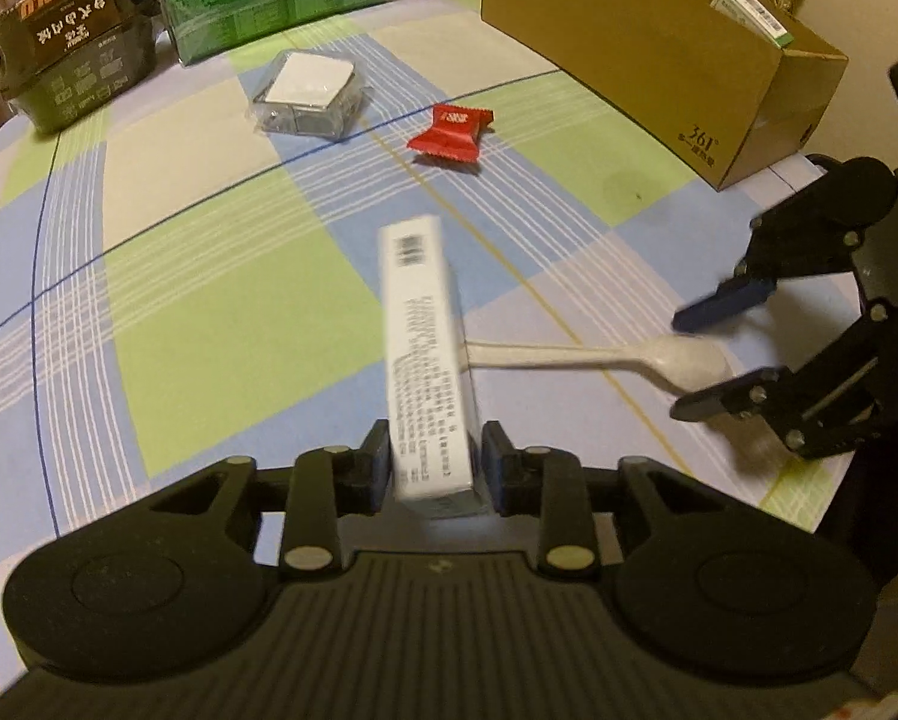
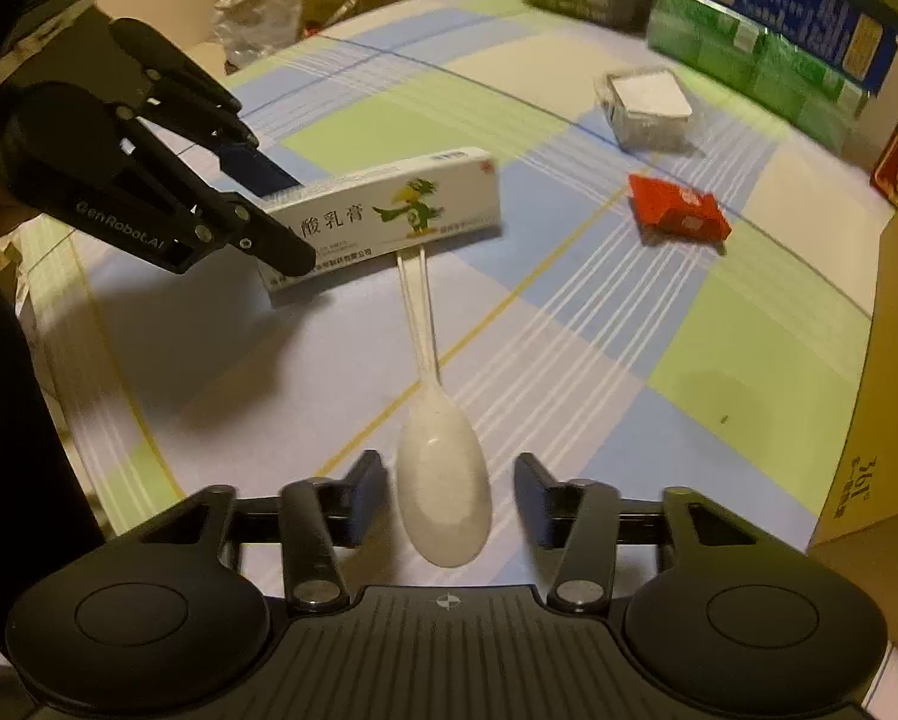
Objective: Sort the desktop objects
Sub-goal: 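Lift the cream box and spoon off the table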
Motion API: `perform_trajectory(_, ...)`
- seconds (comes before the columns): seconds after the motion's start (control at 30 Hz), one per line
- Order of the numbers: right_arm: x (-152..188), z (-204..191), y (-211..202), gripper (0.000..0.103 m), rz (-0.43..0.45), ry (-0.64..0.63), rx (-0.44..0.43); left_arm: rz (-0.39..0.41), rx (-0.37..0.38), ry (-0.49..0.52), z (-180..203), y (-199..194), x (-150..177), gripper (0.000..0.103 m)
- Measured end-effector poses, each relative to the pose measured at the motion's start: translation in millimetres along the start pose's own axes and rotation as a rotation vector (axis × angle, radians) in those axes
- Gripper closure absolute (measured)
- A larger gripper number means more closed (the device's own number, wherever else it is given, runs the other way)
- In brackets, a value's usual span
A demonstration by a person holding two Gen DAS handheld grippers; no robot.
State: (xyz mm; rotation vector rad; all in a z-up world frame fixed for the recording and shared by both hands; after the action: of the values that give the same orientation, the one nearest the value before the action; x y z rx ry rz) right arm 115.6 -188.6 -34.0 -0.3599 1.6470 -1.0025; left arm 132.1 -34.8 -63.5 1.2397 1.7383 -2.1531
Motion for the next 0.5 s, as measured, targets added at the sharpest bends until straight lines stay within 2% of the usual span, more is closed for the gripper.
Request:
perform_trajectory(0.27, 8.3, -3.8, -2.2, 0.057, 0.057, -0.035, -0.04, 0.031, -0.009, -0.035, -0.3, 7.6, -4.4, 0.06)
perform_trajectory(0.33, 8.3, -4.1, -3.3, 0.073, 0.063, -0.035, -0.035, 0.039, -0.014, -0.052, -0.7, 10.0, -6.5, 0.057)
perform_trajectory(0.5, 9.2, -2.5, -8.3, 0.073, 0.049, 0.001, 0.028, 0.05, -0.03, -0.088, -1.0, 17.0, -12.1, 0.057)
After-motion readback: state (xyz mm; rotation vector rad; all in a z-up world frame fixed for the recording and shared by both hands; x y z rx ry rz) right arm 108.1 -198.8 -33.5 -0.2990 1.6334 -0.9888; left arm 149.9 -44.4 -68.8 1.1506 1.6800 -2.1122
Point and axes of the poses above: each gripper's, at about its wrist camera, not at the fingertips, and y roughly the way its jaws point, z to its right, x to its underside, the point moved 2 cm from there along y, roughly the way its jaws point, and after that the axes turned 10 degrees about z, right-handed, at the moved point
